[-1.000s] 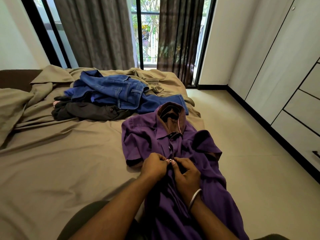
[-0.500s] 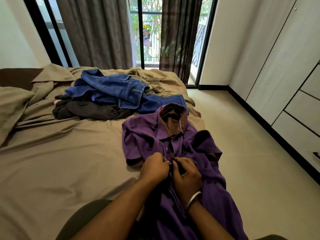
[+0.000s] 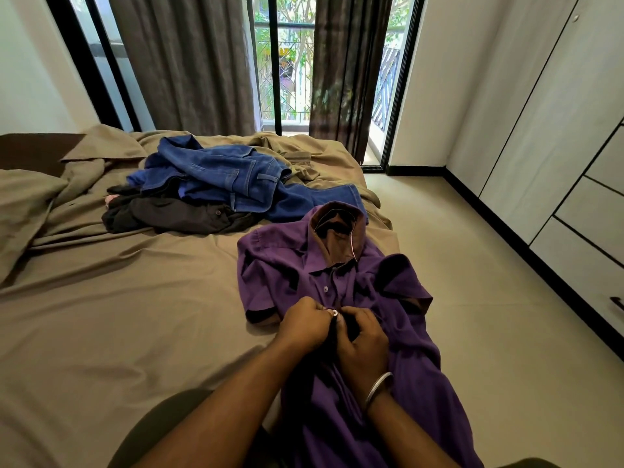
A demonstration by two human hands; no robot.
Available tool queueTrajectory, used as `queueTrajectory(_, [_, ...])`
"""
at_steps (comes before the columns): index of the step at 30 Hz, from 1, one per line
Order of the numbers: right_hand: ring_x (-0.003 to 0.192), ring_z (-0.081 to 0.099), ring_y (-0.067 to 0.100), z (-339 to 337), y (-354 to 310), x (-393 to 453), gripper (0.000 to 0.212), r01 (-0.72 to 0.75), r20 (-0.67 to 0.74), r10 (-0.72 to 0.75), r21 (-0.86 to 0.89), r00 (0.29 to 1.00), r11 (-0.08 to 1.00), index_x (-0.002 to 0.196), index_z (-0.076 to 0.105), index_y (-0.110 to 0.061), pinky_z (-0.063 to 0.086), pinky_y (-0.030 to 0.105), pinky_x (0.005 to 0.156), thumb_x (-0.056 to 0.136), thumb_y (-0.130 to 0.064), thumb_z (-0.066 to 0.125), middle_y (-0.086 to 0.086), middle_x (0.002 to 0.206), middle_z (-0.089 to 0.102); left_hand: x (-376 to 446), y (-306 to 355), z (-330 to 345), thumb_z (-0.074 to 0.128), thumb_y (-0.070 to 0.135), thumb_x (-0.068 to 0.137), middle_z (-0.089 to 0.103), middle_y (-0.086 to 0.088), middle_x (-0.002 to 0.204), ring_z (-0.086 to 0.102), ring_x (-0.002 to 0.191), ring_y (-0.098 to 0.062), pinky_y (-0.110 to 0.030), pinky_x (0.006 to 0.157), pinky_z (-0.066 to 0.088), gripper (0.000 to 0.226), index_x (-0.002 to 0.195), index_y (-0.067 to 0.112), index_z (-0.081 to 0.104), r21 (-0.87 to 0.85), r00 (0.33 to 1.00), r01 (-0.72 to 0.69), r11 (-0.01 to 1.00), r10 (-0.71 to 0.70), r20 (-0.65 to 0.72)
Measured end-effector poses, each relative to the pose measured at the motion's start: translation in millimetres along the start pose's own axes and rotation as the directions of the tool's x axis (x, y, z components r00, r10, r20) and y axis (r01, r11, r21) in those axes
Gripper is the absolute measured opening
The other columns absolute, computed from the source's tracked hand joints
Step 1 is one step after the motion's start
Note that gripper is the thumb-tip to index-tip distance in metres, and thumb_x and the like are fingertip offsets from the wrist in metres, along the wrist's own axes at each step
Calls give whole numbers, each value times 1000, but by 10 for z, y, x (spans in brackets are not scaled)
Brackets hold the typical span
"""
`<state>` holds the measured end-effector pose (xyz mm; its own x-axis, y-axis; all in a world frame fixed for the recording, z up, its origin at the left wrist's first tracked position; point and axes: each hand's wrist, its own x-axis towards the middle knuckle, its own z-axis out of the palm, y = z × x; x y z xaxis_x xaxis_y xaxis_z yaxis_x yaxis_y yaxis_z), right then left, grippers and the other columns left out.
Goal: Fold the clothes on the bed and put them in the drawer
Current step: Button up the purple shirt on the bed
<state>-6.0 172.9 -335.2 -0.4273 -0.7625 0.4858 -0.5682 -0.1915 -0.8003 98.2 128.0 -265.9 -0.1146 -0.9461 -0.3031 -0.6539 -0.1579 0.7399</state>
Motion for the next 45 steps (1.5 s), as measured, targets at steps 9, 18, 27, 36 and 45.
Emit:
queueTrajectory(9, [82, 59, 0, -13, 8, -10, 11, 78, -51, -77, 14, 996, 997, 90, 73, -9, 44, 4, 74, 82, -14, 67, -9, 86, 65, -28, -25, -8, 60, 30, 97, 71, -7, 88, 67, 88, -25, -31, 72, 48, 23, 89, 11, 71, 22, 1000, -5, 1000, 5, -17])
queueTrajectory(18, [87, 64, -4, -9, 33, -17, 17, 59, -1, -60, 119, 998, 991, 97, 75, -10, 50, 10, 74, 88, -19, 65, -10, 91, 69, -42, -23, -42, 59, 31, 98, 72, -3, 96, 66, 91, -18, -34, 83, 53, 16, 94, 19, 68, 17, 999, -51, 999, 51, -6])
queueTrajectory(27, [83, 69, 5, -61, 14, 21, 15, -100, 76, 80, 324, 994, 941, 92, 74, -20, 53, 17, 74, 94, -15, 60, -10, 86, 73, -53, -34, -42, 62, 29, 97, 72, 1, 97, 67, 92, -14, -33, 88, 54, 11, 95, 21, 69, 3, 997, -75, 997, 75, -3])
queueTrajectory(36, [88, 74, 19, -158, 43, 70, 16, -294, 244, 192, 507, 950, 810, 94, 76, -6, 58, 26, 79, 80, 0, 76, 4, 89, 77, -90, -39, -4, 63, 26, 96, 73, -2, 103, 66, 95, -13, -23, 78, 47, 19, 107, 15, 73, -40, 992, -99, 994, 95, -84])
queueTrajectory(45, [82, 70, 5, -145, 52, 18, 36, -129, 103, 100, 325, 990, 937, 89, 74, -29, 56, 19, 75, 80, 6, 74, -9, 85, 75, -175, -1, -3, 75, 32, 87, 76, -2, 96, 68, 75, -5, -14, 68, 54, 27, 107, 15, 75, -84, 986, -150, 985, 142, -89])
